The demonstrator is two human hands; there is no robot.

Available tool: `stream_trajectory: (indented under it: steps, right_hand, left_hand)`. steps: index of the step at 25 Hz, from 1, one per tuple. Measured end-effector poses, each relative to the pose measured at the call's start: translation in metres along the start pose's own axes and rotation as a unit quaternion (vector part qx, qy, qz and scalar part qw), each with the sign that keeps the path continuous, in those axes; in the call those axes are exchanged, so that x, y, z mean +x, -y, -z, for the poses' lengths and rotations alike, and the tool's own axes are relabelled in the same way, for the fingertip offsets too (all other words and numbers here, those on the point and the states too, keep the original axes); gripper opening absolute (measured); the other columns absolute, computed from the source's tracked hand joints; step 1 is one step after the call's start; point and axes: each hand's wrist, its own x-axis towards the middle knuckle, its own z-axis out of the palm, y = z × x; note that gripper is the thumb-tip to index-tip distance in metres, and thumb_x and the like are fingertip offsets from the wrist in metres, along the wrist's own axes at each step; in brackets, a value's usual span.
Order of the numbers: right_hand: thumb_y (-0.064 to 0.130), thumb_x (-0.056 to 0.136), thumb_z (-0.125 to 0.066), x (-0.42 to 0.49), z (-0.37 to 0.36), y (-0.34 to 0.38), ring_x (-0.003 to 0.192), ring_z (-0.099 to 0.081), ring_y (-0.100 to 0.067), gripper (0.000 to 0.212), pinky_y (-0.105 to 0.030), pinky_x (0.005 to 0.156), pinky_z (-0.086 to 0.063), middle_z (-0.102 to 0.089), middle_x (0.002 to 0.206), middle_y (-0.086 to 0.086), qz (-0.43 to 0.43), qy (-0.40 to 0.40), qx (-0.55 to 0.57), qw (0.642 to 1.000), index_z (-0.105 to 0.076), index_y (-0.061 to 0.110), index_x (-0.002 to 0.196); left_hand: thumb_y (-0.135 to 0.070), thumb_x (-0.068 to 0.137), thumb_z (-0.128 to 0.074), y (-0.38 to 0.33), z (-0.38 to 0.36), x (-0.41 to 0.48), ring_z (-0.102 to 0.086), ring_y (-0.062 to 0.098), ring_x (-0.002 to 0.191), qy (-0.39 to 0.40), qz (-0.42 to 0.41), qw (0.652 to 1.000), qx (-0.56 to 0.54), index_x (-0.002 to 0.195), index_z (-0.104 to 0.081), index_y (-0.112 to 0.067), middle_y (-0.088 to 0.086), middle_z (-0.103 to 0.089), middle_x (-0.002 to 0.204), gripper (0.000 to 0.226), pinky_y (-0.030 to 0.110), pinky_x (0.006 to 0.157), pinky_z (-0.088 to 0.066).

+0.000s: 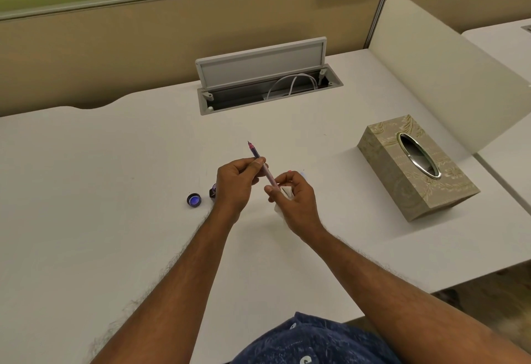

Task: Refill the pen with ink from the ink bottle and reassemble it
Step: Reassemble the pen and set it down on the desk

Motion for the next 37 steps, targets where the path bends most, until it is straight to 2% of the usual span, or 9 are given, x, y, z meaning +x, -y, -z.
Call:
stream_trajectory:
  steps: [3,6,10,13,18,26,31,34,37]
  right_hand:
    - [0.021,0.092,-0.064,0.001,0.001,-0.001,0.065,-0.061,-0.004,0.015,-0.001,0.079,-0.04,-0.068,0.066,0.005,0.011,-0.004,-0.009,1.0,-0.061,0.006,0.092]
    - [0.021,0.098,-0.054,0.002,0.0,0.0,0.066,-0.061,-0.012,0.021,0.0,0.098,-0.026,-0.07,0.066,-0.005,0.0,0.018,0.002,1.0,-0.063,0.005,0.089]
    - [0.019,0.1,-0.052,0.002,-0.001,-0.001,0.066,-0.06,-0.014,0.024,0.005,0.089,-0.028,-0.068,0.065,-0.006,-0.005,0.016,0.012,1.0,-0.065,0.003,0.088]
    - [0.017,0.1,-0.051,0.001,-0.001,0.0,0.064,-0.059,-0.015,0.022,0.005,0.081,-0.034,-0.067,0.066,-0.008,0.006,0.014,0.014,1.0,-0.064,0.004,0.087]
    - [0.018,0.099,-0.052,-0.003,0.0,0.0,0.065,-0.06,-0.012,0.022,0.004,0.078,-0.037,-0.067,0.065,-0.008,-0.007,0.017,0.019,1.0,-0.065,0.006,0.086]
    - [0.015,0.1,-0.05,-0.004,0.0,0.0,0.066,-0.06,-0.01,0.022,0.004,0.076,-0.037,-0.067,0.065,-0.007,-0.017,0.013,0.028,0.999,-0.064,0.003,0.087]
    - [0.015,0.1,-0.051,-0.004,0.0,0.003,0.066,-0.06,-0.014,0.022,0.005,0.077,-0.036,-0.066,0.065,-0.009,-0.016,0.01,0.03,0.999,-0.063,0.003,0.087]
    - [0.018,0.098,-0.053,-0.005,0.001,0.003,0.063,-0.06,-0.009,0.019,0.001,0.079,-0.039,-0.067,0.065,-0.006,-0.007,0.004,0.024,1.0,-0.063,0.005,0.089]
    - [0.025,0.091,-0.066,-0.007,0.001,0.002,0.058,-0.061,-0.007,0.02,-0.012,0.064,-0.049,-0.068,0.065,0.001,-0.01,-0.003,0.005,1.0,-0.061,0.009,0.102]
  left_hand:
    - [-0.027,0.091,-0.063,0.0,0.0,0.0,-0.072,0.012,0.083,0.003,0.0,1.0,-0.002,0.09,-0.076,-0.02,-0.004,-0.076,0.085,0.015,0.022,0.071,-0.052]
    - [-0.026,0.092,-0.061,0.0,0.001,0.001,-0.072,0.013,0.085,0.012,0.005,1.0,-0.011,0.09,-0.076,-0.022,-0.002,-0.076,0.089,0.016,0.025,0.074,-0.053]
    - [-0.028,0.095,-0.056,0.0,0.0,0.002,-0.071,0.014,0.089,0.033,0.022,0.999,-0.017,0.09,-0.073,-0.025,-0.002,-0.075,0.093,0.018,0.029,0.077,-0.054]
    - [-0.035,0.089,-0.063,-0.001,-0.003,0.004,-0.071,0.012,0.088,-0.001,0.035,0.999,-0.029,0.1,-0.073,-0.017,-0.002,-0.074,0.094,0.023,0.029,0.076,-0.057]
    - [-0.018,0.084,-0.071,-0.004,-0.003,0.008,-0.072,0.015,0.09,-0.047,0.065,0.991,-0.107,0.123,-0.061,-0.014,0.0,-0.074,0.095,0.04,0.029,0.08,-0.056]
    - [-0.011,0.096,-0.054,-0.001,-0.004,0.009,-0.071,0.016,0.099,-0.002,0.038,0.994,-0.103,0.129,-0.051,-0.02,-0.003,-0.076,0.094,0.034,0.033,0.089,-0.052]
    - [-0.02,0.085,-0.07,0.0,-0.006,0.01,-0.07,0.018,0.096,-0.023,0.052,0.993,-0.101,0.129,-0.054,-0.016,-0.002,-0.073,0.098,0.047,0.031,0.082,-0.056]
    - [-0.018,0.083,-0.073,0.002,-0.006,0.01,-0.071,0.015,0.092,-0.033,0.049,0.995,-0.085,0.129,-0.056,-0.015,-0.006,-0.073,0.093,0.05,0.028,0.079,-0.056]
    - [-0.017,0.082,-0.073,0.003,-0.007,0.012,-0.071,0.016,0.091,-0.041,0.047,0.995,-0.084,0.128,-0.057,-0.015,-0.006,-0.073,0.094,0.049,0.029,0.081,-0.056]
